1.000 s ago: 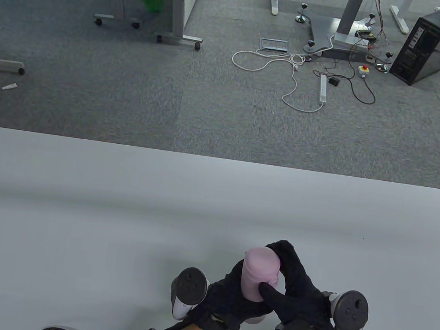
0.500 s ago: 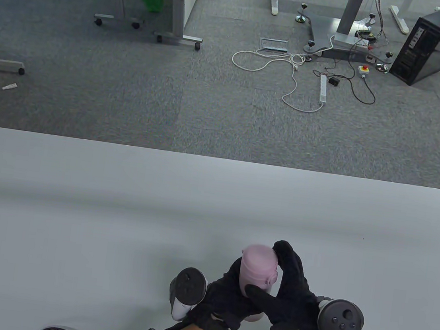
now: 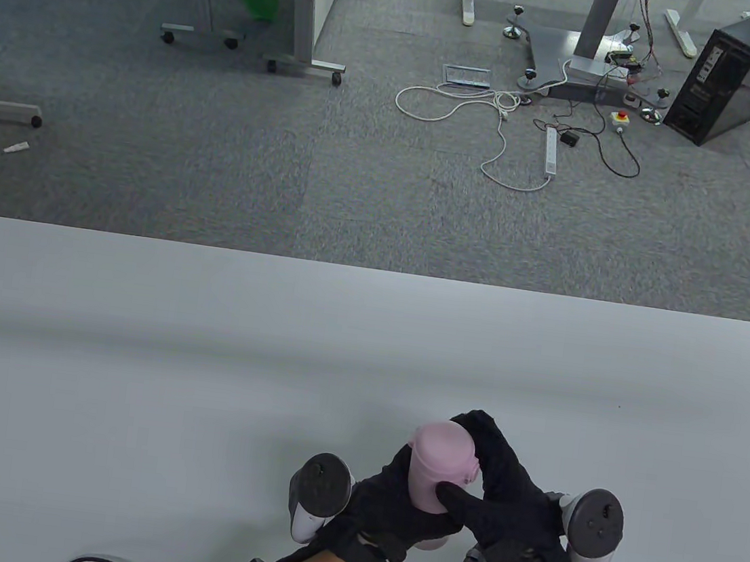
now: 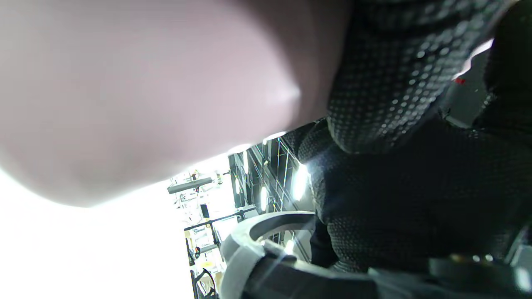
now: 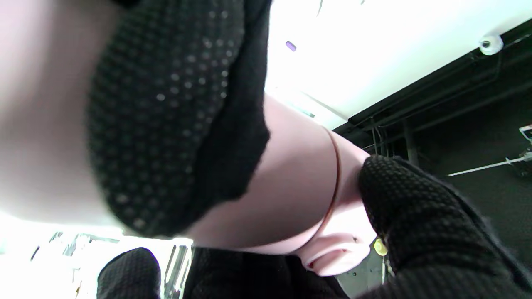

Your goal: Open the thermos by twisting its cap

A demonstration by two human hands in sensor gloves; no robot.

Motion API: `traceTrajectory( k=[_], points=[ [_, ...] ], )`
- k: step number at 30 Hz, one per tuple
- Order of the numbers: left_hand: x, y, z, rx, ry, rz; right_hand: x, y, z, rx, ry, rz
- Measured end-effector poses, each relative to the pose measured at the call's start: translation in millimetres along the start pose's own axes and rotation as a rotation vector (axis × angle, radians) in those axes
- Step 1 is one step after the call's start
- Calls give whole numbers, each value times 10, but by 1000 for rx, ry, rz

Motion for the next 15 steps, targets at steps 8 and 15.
traceTrajectory(
  k=[8,15],
  points=[
    [5,-43,-4,-8,-3,36,57,-47,29,166,-17,-105],
    [15,-50,6,-21,4,59,118,-187,182,347,27,-183]
  ],
)
Point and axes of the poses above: the tracker on the back of each hand, its own z axis roughly to the thumb side, its own x axis roughly from the fingertips to the wrist, y = z × x, the point moved 3 cm from there along -x, roughly from the wrist to the fingertips, and after that the axes turned 11 degrees about -y, right-handed, at the moved point
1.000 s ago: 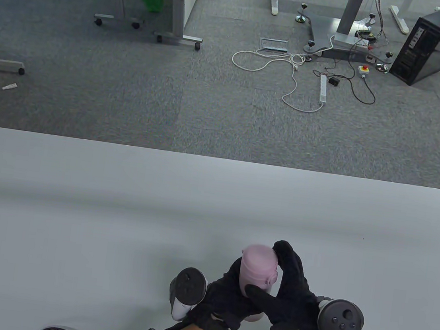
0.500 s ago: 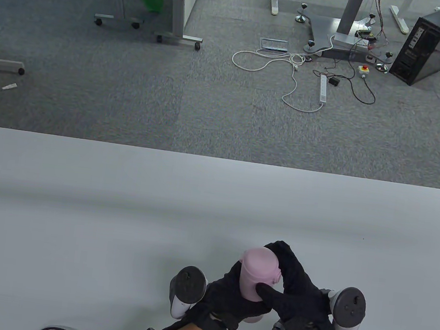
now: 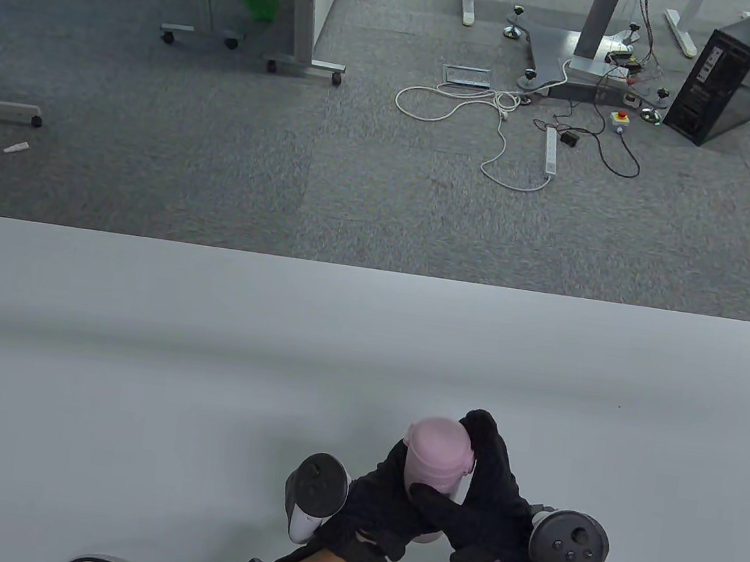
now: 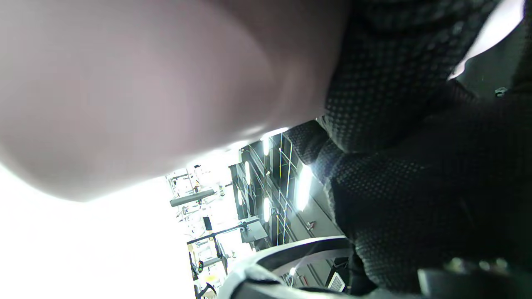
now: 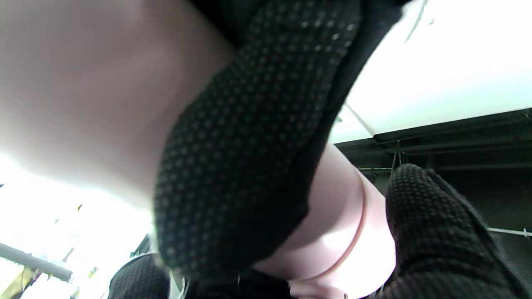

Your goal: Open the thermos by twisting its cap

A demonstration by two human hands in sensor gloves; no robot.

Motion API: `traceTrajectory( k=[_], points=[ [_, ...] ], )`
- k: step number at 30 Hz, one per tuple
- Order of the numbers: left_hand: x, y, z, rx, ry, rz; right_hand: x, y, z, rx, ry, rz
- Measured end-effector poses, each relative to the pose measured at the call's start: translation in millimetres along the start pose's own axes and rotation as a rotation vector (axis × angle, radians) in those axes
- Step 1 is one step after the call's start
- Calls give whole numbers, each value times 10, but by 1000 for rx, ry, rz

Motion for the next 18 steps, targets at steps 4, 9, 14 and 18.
traceTrajectory(
  k=[4,9,14,18],
  points=[
    [10,-13,36,-25,9,-4,-9,57,-9,-35,0,-21],
    [-2,5,26,-8,14,-32,-80,59,-100,-185,20,95],
    [-15,29,33,-15,15,-71,-142,79,-205,-310,23,203],
    [-22,33,12,3,2,-70,-137,56,-203,-314,21,233]
  ],
)
Point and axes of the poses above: the tracker on the back of each hand, its own z axis roughly to the thumb side, its own x axis roughly from the fingertips to the wrist, y = z × x, the point moved 3 cm from there along -x, roughly from the wrist to the fingertips, and after that the axes turned 11 degrees about -y, right-handed, at the moved point
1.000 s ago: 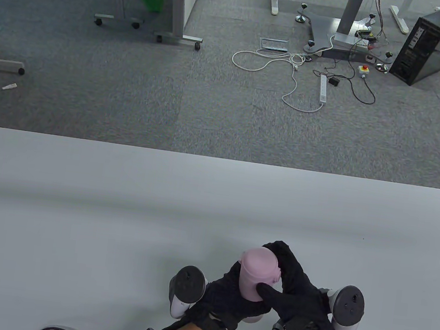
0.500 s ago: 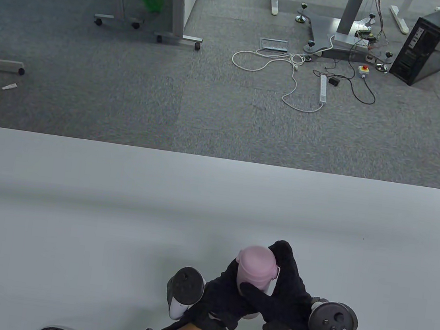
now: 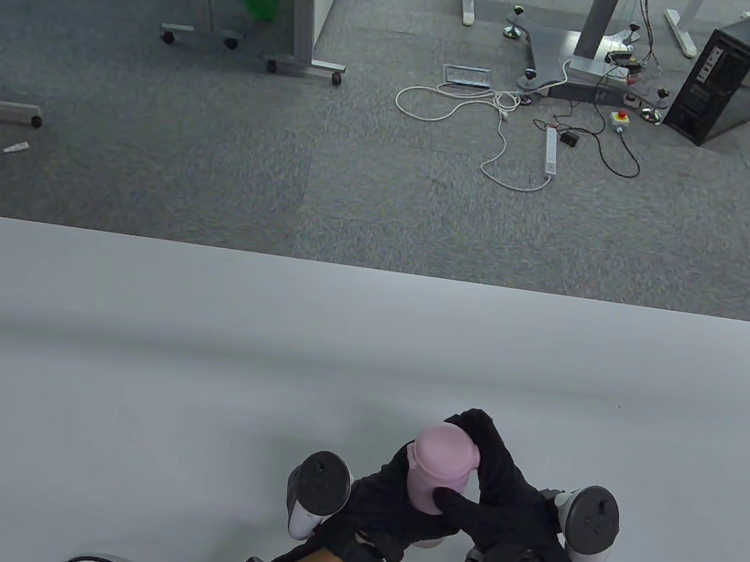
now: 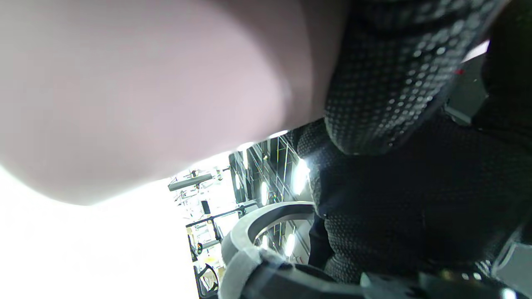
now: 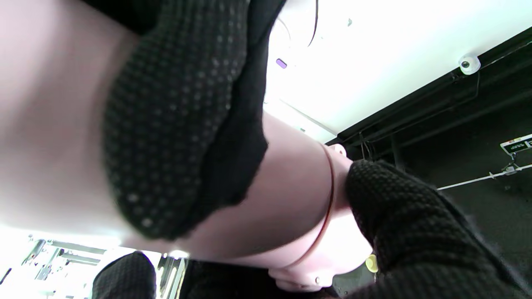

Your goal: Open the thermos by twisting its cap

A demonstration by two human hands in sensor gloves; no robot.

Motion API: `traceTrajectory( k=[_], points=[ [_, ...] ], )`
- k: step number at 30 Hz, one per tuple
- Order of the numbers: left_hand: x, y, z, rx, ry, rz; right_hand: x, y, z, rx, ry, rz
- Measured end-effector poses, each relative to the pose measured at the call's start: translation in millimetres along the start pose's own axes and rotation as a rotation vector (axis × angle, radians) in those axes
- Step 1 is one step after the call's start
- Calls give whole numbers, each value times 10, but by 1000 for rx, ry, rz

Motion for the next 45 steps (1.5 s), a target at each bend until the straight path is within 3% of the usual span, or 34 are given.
traceTrajectory(
  k=[7,17,22,29,37,45],
  points=[
    [17,-49,36,15,1,69,103,-103,140,237,10,-191],
    [37,11,59,-97,9,74,159,-217,145,291,-21,-301],
    [25,86,59,-26,14,-22,102,-122,79,132,-32,-214],
    [14,78,79,-9,20,-50,35,-74,5,-20,-6,-83],
    [25,-12,17,-24,-14,66,153,-155,152,335,-46,-300],
    [11,34,2,-59,-7,64,128,-170,110,260,-29,-258]
  ],
)
Point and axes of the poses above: the tracker on the back of each hand, its own z axis roughly to the thumb side, its own x axis roughly from the fingertips to the wrist, y = z × x, the point moved 3 cm from there along -x, roughly from the wrist to the fingertips, and after that the axes turned 11 degrees about -y, right-handed, at the moved point
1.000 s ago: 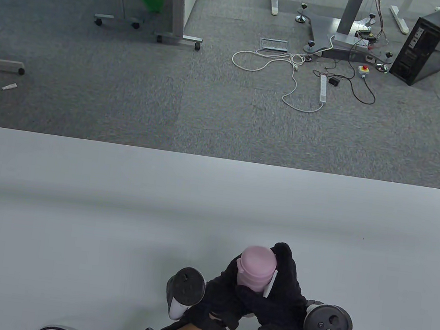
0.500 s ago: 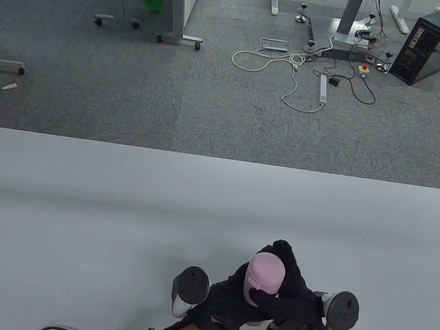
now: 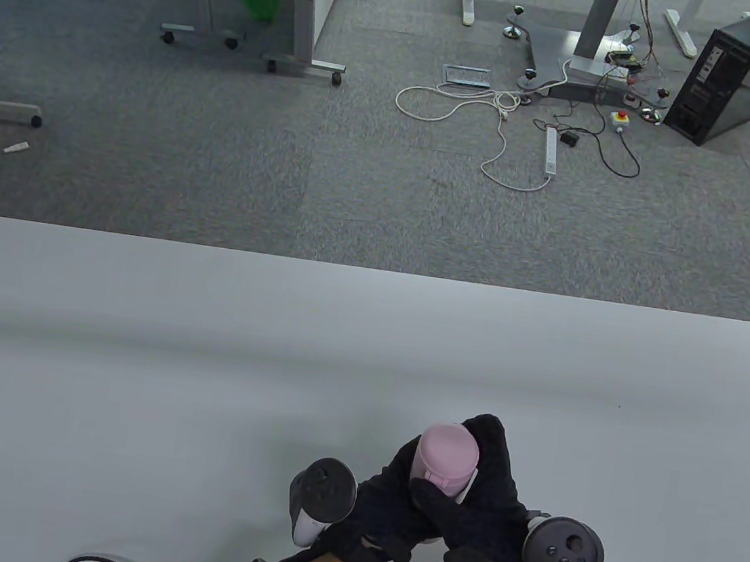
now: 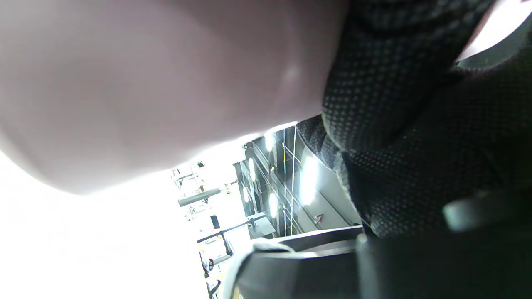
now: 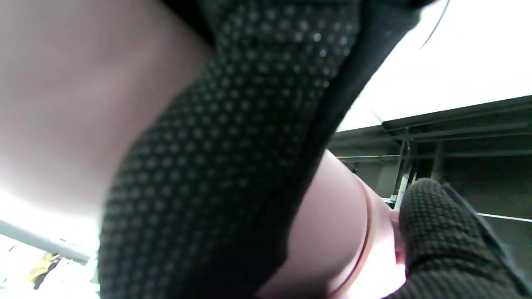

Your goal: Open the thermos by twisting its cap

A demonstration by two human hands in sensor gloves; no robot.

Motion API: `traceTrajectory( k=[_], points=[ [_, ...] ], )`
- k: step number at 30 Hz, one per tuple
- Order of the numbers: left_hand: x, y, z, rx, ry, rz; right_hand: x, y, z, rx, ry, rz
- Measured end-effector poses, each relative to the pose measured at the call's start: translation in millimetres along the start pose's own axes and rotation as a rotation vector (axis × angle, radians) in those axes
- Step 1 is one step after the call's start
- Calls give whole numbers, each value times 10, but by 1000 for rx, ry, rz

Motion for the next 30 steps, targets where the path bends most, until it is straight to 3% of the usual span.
traceTrajectory(
  k=[6,13,22,30],
  points=[
    [-44,100,0,50,27,-70,-37,50,-67,-90,-5,44],
    [-43,64,-8,47,14,-68,-61,29,-83,-110,-22,64],
    [-37,-19,-26,31,-20,-18,-13,96,34,-76,-14,4],
    [-56,35,8,106,20,-89,-55,163,-24,-259,12,36]
  ],
)
Point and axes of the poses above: the tracker on the back of each hand, its own z axis roughly to the thumb side, its own x axis roughly from the fingertips to the wrist, y = z × x, the point moved 3 cm from there along -x, roughly from the wrist to the fingertips, and after that the axes turned 11 degrees about -y, right-handed, at the moved point
